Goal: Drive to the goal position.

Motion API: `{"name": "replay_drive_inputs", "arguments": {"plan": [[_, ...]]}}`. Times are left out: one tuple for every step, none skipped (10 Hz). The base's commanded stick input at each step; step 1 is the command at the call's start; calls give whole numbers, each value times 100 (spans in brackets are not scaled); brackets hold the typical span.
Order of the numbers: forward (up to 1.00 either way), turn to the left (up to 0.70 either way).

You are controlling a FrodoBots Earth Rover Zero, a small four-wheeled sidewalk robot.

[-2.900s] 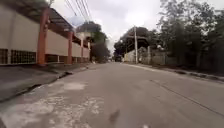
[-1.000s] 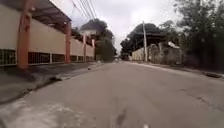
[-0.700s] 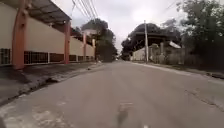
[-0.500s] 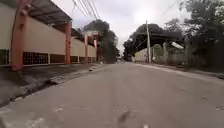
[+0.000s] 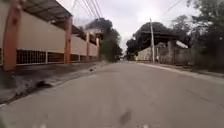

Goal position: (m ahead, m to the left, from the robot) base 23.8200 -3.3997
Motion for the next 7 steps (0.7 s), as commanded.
{"name": "replay_drive_inputs", "arguments": {"plan": [[85, 4], [85, 15], [85, 4], [85, 5], [85, -17], [85, -32], [85, -18]]}}
